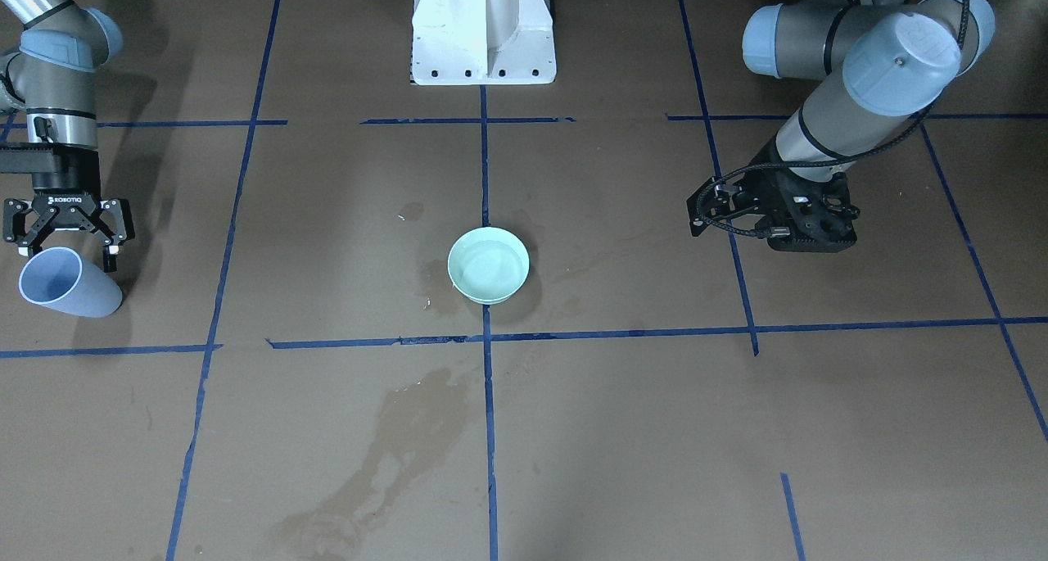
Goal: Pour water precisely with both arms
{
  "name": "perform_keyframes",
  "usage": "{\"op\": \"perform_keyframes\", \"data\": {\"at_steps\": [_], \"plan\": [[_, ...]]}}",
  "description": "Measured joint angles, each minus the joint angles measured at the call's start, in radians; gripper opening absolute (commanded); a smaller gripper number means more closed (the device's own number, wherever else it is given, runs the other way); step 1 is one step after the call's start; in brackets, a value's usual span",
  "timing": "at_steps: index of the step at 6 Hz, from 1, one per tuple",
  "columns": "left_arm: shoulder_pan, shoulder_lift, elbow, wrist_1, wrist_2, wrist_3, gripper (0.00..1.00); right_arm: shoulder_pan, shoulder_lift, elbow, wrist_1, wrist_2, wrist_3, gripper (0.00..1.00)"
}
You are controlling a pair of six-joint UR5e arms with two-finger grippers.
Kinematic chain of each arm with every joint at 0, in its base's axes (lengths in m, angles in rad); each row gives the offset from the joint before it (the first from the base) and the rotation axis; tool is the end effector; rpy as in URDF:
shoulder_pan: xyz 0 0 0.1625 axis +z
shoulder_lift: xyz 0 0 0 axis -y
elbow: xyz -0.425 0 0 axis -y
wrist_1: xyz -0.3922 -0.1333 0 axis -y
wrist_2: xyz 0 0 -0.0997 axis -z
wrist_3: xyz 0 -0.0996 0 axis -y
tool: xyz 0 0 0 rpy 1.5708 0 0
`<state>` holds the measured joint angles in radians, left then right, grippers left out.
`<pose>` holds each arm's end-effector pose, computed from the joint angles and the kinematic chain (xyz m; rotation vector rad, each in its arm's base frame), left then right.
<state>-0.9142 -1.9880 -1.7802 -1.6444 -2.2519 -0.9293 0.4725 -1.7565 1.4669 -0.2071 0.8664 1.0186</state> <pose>0.3201 -0.5310 0.3160 0.0070 0.9347 -0.0142 -0.2765 -0.3635 0.6407 1.0541 -0.5833 0.3079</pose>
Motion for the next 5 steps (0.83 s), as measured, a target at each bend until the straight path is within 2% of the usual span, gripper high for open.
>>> {"op": "perform_keyframes", "data": {"at_steps": [5], "plan": [[0.000, 0.000, -0.001, 0.000, 0.000, 0.000, 1.00, 0.036, 0.060, -0.033, -0.001, -0.001, -0.008, 1.00]]}}
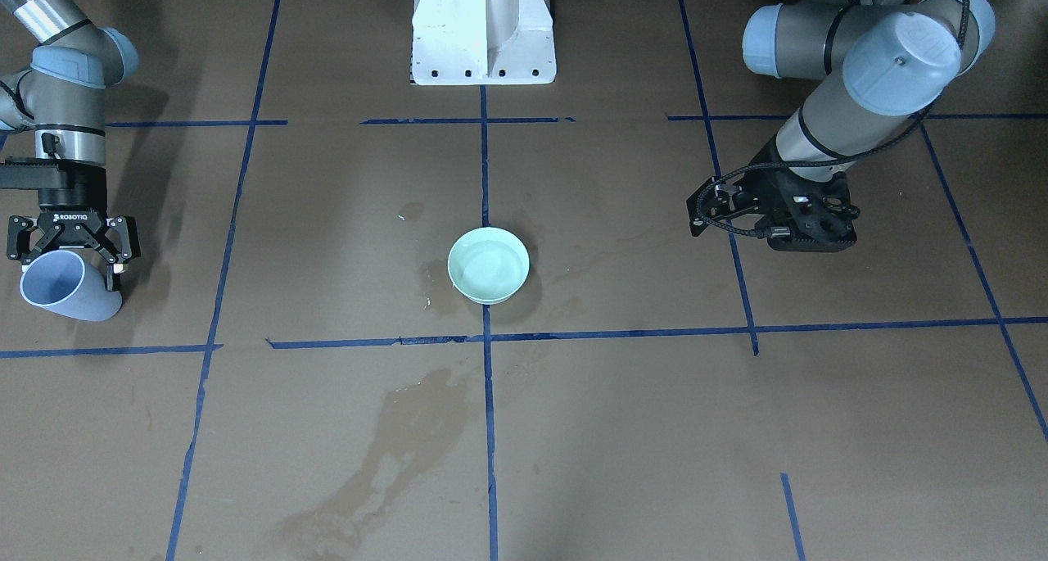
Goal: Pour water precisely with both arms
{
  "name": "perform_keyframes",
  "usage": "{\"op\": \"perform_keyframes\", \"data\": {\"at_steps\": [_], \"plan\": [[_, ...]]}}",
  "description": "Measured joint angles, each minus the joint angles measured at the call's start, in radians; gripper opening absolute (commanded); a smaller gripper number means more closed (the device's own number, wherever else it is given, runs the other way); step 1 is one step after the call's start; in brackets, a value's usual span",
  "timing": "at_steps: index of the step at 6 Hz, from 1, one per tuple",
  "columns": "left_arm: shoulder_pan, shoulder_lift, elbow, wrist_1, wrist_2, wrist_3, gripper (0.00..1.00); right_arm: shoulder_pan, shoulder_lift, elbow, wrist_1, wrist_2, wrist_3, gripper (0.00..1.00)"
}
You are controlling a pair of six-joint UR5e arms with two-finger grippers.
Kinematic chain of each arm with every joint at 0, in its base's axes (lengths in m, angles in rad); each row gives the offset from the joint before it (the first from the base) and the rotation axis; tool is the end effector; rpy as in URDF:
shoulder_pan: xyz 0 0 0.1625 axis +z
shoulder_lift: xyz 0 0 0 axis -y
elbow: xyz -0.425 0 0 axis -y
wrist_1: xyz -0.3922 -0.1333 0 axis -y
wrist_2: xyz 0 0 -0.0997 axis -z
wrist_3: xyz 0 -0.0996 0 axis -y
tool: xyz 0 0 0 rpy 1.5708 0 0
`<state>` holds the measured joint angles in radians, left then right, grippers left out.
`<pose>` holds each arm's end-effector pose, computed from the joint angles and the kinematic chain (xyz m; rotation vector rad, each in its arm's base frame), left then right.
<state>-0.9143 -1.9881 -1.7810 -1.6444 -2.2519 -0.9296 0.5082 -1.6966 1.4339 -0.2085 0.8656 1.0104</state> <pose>0.3200 -0.5309 0.3156 0.0075 0.9352 -0.0143 -0.2866 -0.3861 0.6316 1.0774 -0.5826 0.3416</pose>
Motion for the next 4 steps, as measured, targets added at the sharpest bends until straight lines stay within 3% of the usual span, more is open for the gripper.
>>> {"op": "perform_keyframes", "data": {"at_steps": [4], "plan": [[0.001, 0.000, 0.000, 0.000, 0.000, 0.000, 1.00, 0.020, 0.061, -0.063, 0.002, 0.008, 0.001, 0.97]]}}
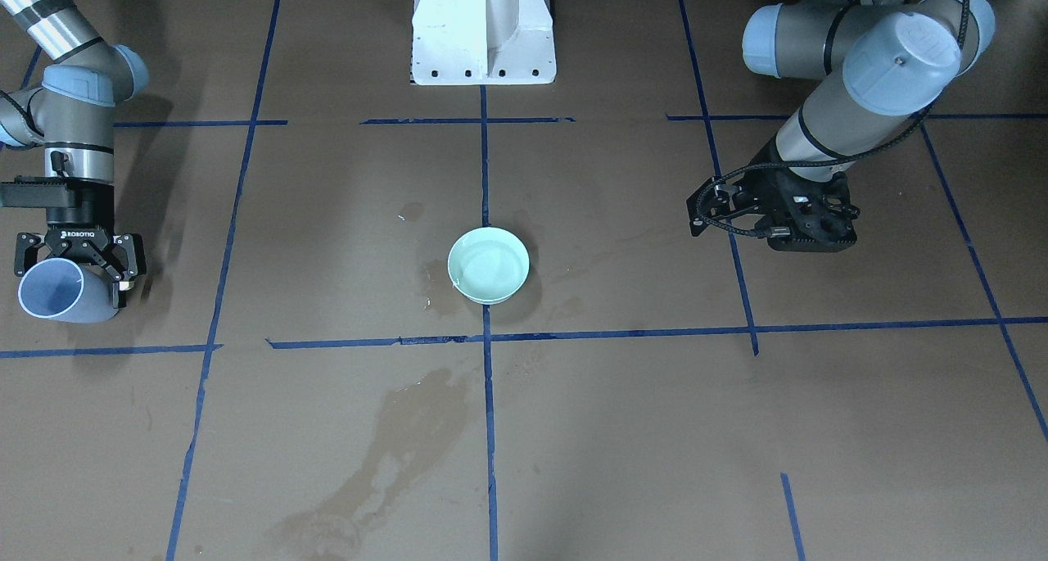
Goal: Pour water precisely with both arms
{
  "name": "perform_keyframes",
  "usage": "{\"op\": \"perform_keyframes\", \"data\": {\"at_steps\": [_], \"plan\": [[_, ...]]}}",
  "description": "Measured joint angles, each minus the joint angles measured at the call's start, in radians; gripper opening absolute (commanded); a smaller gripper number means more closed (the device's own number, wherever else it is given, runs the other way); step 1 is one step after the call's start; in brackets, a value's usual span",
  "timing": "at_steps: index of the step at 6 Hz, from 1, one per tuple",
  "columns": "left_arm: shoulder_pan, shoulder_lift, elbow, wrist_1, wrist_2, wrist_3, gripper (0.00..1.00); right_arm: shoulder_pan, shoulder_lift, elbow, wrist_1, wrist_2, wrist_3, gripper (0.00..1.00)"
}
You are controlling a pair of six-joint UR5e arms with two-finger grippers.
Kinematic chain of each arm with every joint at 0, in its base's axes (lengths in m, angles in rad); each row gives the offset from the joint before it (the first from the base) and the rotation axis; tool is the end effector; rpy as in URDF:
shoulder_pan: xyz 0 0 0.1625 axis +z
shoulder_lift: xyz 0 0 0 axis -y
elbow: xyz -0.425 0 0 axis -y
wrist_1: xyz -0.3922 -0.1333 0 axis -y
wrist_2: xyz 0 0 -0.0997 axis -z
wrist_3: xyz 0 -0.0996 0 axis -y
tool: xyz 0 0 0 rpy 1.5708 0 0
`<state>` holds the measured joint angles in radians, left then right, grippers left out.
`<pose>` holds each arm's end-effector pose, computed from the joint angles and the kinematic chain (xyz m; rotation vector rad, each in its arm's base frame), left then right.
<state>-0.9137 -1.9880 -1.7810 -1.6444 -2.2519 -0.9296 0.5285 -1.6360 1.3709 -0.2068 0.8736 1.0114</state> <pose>0.3203 -0.5307 0.3156 0.0072 0.9351 -0.0137 -0.3014 -0.4044 0.6353 1.0778 -0.5766 0.3555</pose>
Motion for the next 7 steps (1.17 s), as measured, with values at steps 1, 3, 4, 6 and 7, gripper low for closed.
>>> {"op": "perform_keyframes", "data": {"at_steps": [1, 3, 4, 6, 7], "plan": [[0.001, 0.001, 0.000, 0.000, 0.000, 0.000, 1.00, 0.001, 0.002, -0.001, 0.001, 0.000, -0.001, 0.37], [0.001, 0.001, 0.001, 0.000, 0.000, 0.001, 1.00, 0.002, -0.002, 0.002, 0.014, 0.001, -0.006, 0.03], [0.001, 0.001, 0.001, 0.000, 0.000, 0.002, 1.00, 0.004, -0.005, 0.012, 0.019, 0.007, -0.009, 0.00], [0.001, 0.000, 0.002, 0.000, 0.000, 0.001, 1.00, 0.025, -0.007, 0.076, 0.022, 0.043, -0.024, 0.01], [0.001, 0.000, 0.002, 0.000, 0.000, 0.000, 1.00, 0.039, -0.003, 0.114, 0.033, 0.057, -0.092, 0.00]]}}
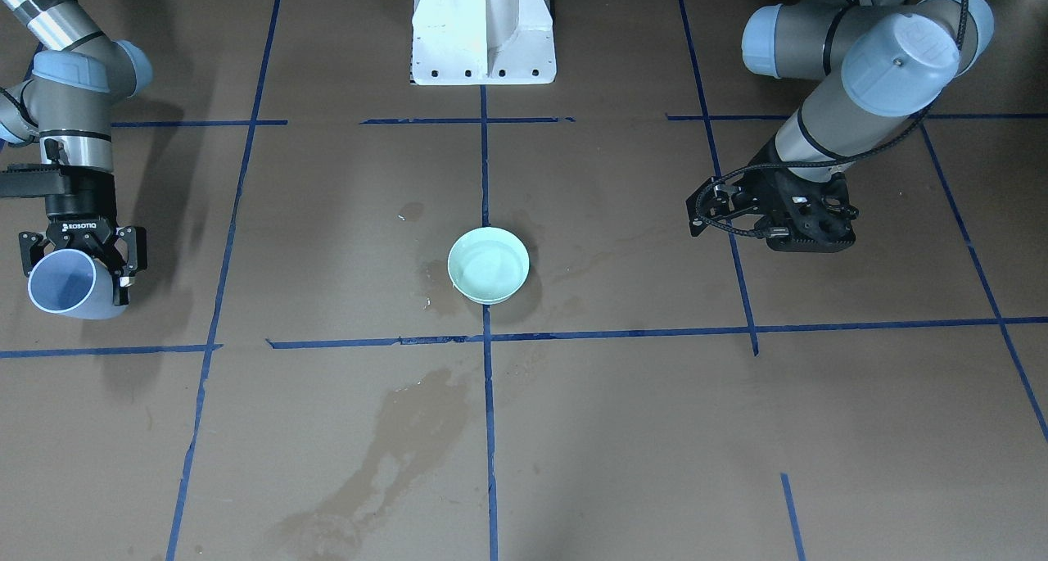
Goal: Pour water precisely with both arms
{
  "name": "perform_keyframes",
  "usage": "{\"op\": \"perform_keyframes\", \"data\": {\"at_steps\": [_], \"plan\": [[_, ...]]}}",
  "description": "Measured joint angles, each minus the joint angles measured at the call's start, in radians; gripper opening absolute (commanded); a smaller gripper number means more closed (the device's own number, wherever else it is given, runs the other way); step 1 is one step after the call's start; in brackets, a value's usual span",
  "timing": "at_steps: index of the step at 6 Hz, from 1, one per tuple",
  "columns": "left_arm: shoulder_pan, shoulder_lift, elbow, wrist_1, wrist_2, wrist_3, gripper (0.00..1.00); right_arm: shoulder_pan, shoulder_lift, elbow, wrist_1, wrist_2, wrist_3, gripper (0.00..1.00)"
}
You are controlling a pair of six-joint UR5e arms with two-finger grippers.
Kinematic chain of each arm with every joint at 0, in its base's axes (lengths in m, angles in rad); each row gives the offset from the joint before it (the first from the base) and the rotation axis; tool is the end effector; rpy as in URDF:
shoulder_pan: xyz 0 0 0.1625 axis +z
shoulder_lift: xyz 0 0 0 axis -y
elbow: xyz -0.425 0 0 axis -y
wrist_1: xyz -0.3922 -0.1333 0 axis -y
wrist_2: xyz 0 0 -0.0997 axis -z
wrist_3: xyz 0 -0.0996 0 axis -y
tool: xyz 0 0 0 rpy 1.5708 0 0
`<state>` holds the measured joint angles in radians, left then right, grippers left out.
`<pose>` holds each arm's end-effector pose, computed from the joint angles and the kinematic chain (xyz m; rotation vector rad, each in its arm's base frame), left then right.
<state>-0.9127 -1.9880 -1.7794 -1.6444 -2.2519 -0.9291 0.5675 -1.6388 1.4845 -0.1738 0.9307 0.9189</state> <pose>0.3210 -0.5307 0.3163 0.0058 0.9342 -0.0129 -0.2897 -0.4133 0.5782 1.1374 -0.6627 0.3252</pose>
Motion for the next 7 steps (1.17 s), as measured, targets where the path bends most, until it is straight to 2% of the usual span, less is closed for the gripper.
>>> {"op": "perform_keyframes", "data": {"at_steps": [1, 3, 7], "plan": [[0.000, -0.001, 0.000, 0.000, 0.000, -0.003, 1.00, 0.017, 0.009, 0.033, 0.010, 0.011, -0.103, 0.00], [0.002, -0.004, -0.001, -0.001, 0.000, -0.018, 1.00, 0.029, 0.077, 0.062, -0.046, 0.035, -0.179, 0.00], [0.006, -0.007, -0.002, -0.001, 0.000, -0.029, 1.00, -0.003, 0.347, 0.072, -0.342, 0.024, -0.186, 0.00]]}}
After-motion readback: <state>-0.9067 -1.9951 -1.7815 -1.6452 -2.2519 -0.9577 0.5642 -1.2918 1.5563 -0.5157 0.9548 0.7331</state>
